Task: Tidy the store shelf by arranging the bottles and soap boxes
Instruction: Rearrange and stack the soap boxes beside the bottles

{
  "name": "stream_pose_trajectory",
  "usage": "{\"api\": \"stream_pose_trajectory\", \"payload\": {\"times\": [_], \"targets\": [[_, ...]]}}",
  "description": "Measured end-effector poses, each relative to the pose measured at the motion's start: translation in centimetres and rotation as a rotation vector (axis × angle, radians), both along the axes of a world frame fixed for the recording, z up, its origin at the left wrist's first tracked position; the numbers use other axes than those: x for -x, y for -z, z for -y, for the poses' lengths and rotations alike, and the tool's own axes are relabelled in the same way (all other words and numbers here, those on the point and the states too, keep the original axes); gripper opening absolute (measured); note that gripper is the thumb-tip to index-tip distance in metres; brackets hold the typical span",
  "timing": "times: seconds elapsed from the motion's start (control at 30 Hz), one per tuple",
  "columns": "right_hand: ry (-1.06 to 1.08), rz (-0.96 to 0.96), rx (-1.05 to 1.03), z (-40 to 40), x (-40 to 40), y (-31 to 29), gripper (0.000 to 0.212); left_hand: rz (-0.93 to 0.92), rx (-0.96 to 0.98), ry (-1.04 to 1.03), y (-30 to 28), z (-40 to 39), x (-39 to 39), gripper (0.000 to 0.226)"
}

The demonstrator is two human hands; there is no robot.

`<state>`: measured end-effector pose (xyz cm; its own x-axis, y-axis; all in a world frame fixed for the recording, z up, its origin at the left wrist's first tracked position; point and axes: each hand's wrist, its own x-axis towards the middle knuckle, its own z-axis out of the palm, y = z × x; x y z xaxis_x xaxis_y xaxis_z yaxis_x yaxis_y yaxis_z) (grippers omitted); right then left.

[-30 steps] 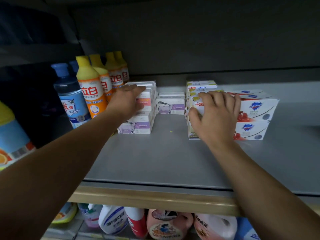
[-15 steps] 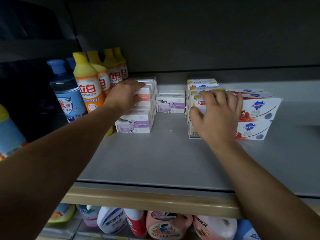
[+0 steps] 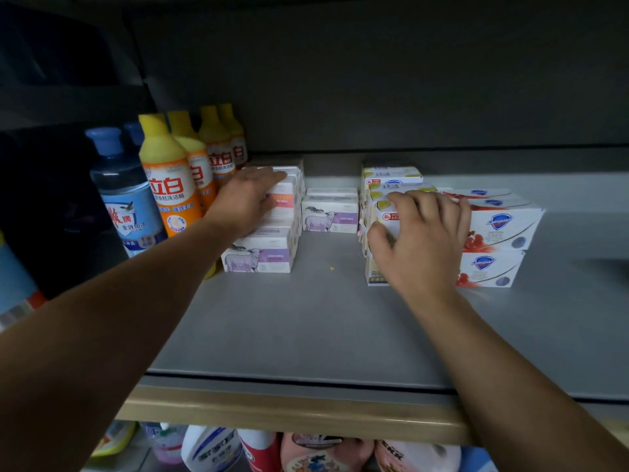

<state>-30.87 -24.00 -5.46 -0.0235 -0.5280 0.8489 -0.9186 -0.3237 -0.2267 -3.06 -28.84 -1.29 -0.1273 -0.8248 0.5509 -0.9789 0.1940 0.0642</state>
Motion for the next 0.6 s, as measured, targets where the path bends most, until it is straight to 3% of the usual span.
{"api": "stream_pose_trajectory", "payload": {"times": [0.27,0.43,0.53,0.6], "targets": [[0.016,-0.100,-0.083,-0.4,0.4,-0.6,0.050,0.051,-0.142,-0.111,-1.0,-0.9,0.6,0.057],[0.057,-0.215,-0.253,-1.1,0.6,-2.2,0.054,-0.084,0.085,0.014,-1.1,-6.7,1.7,0.051],[0.071,-0.270,-0.284,-1.5,-0.1,-3.6,0.051,-0.140,0.041,0.079,0.4,-10.7,1.8,0.043],[-0.092,-0.225,-0.201,-2.1,-1.4,-4.0,0.045,-0.202,-0.044,0.094,1.9,-12.9,1.1,0.041]]}}
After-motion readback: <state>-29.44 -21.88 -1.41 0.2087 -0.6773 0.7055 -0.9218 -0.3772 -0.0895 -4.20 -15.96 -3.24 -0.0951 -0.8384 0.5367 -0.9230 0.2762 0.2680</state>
